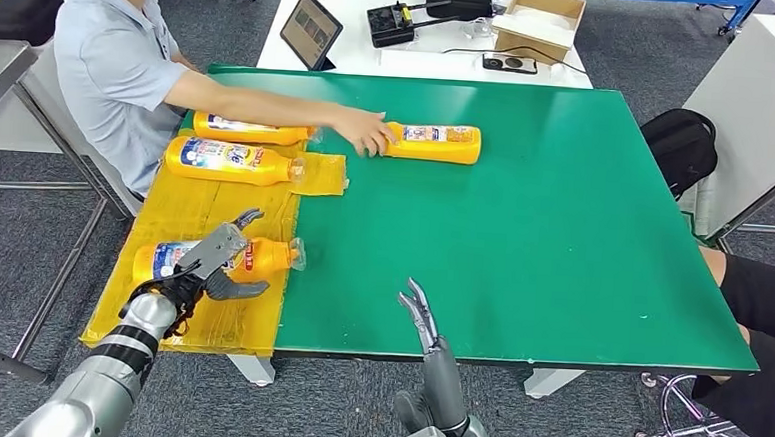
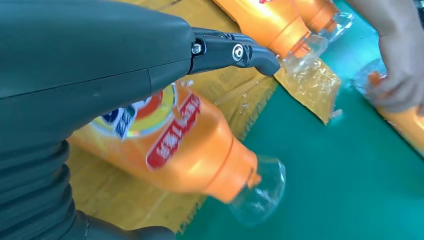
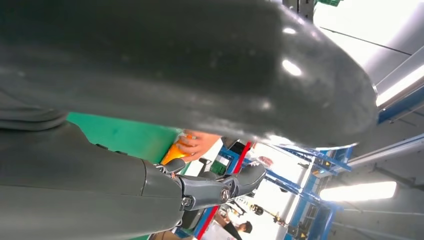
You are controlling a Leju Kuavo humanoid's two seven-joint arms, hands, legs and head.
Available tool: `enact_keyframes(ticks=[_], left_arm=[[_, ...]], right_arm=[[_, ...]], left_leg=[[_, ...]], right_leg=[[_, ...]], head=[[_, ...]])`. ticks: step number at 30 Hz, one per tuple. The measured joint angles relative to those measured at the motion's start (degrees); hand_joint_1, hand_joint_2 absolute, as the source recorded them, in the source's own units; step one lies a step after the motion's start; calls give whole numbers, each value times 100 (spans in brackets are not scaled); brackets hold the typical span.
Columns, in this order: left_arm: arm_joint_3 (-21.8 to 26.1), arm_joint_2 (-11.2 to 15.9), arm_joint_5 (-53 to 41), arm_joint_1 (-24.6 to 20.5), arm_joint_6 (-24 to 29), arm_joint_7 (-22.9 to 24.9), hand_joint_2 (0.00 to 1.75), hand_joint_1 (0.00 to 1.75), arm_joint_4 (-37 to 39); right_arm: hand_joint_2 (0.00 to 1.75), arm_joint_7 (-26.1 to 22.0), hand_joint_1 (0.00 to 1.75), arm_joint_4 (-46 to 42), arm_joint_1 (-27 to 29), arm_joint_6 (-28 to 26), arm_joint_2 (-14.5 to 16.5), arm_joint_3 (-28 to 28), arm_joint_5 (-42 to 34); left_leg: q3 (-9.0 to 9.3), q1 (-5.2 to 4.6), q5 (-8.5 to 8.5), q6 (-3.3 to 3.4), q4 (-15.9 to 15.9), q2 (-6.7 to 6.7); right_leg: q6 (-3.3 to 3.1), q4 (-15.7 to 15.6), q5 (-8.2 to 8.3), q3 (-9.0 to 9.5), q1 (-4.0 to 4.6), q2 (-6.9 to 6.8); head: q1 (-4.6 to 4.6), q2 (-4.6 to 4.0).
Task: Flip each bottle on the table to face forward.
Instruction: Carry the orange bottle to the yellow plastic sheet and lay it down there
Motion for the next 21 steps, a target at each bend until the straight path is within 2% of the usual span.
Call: enact_keyframes(ticks=[3,7,11,14,18,21], left_arm=[[3,-83,587,358,162,-109,175,0,-569],[-14,-367,1841,1011,596,-187,175,0,-1727],[-31,-616,3172,1546,1361,-273,175,0,-2971],[-38,-720,3700,1887,2002,-358,175,0,-3734],[-30,-851,3495,2373,3267,-606,175,0,-4442],[-21,-921,3040,2655,3980,-443,175,0,-4748]], right_arm=[[0,-1,0,11,-12,-314,-31,60,34],[175,-2,0,-53,-13,-966,-97,185,220],[175,-1,0,-42,43,-1085,-148,106,929],[175,157,0,-9,115,-1051,-180,-178,1467],[175,906,0,39,149,-910,-243,-884,2504],[175,1406,0,125,143,-738,-313,-1509,3311]], left_leg=[[-12,0,0,0,1,11],[-54,0,2,1,3,15],[-69,0,-3,1,3,15],[-83,1,-6,-1,3,13],[-93,0,-8,-1,3,13],[-97,-2,-8,-1,3,9]], right_leg=[[0,1,4,-19,0,3],[2,1,6,-57,0,4],[3,1,5,-74,0,5],[3,0,2,-86,0,5],[3,-1,1,-97,0,5],[3,-4,1,-98,-2,3]], head=[[-2,0],[1,0],[-1,0],[-1,0],[-1,0],[-1,0]])
